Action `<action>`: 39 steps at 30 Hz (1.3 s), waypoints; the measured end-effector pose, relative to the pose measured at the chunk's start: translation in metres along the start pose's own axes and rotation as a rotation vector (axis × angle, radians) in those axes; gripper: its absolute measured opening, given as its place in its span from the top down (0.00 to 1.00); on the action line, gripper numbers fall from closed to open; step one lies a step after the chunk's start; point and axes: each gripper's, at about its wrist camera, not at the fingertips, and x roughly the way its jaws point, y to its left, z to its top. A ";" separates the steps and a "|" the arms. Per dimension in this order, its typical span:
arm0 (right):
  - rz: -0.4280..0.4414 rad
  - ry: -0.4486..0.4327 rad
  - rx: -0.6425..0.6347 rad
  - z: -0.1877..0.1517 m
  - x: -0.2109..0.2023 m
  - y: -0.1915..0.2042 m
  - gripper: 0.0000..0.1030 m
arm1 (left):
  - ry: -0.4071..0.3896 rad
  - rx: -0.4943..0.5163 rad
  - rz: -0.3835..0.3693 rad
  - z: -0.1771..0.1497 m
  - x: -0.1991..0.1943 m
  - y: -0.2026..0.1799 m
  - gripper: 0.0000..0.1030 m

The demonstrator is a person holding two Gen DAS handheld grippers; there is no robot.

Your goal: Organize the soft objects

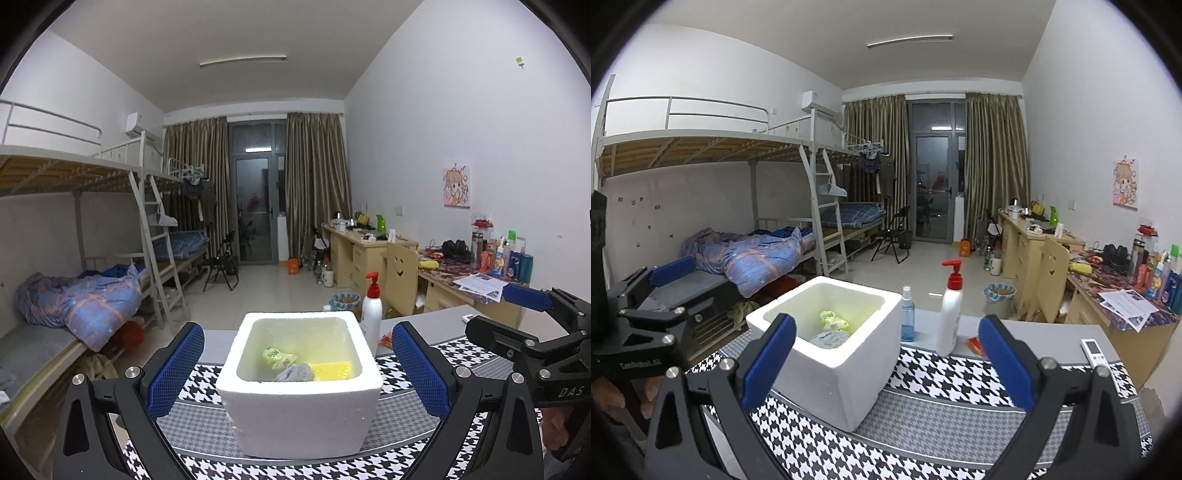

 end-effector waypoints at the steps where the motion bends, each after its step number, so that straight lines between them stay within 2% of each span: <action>1: -0.002 -0.002 -0.001 -0.002 -0.001 -0.001 0.02 | -0.005 -0.003 0.004 -0.001 -0.001 0.000 0.01; 14: -0.033 -0.043 0.036 -0.020 -0.022 -0.007 0.02 | -0.019 0.008 -0.017 -0.020 -0.010 -0.010 0.01; 20: -0.074 -0.035 0.030 -0.031 -0.022 -0.008 0.02 | -0.015 -0.017 -0.021 -0.028 -0.010 -0.007 0.01; 39: -0.111 -0.037 0.088 -0.052 -0.026 -0.027 0.02 | -0.018 -0.051 -0.029 -0.047 -0.010 -0.010 0.01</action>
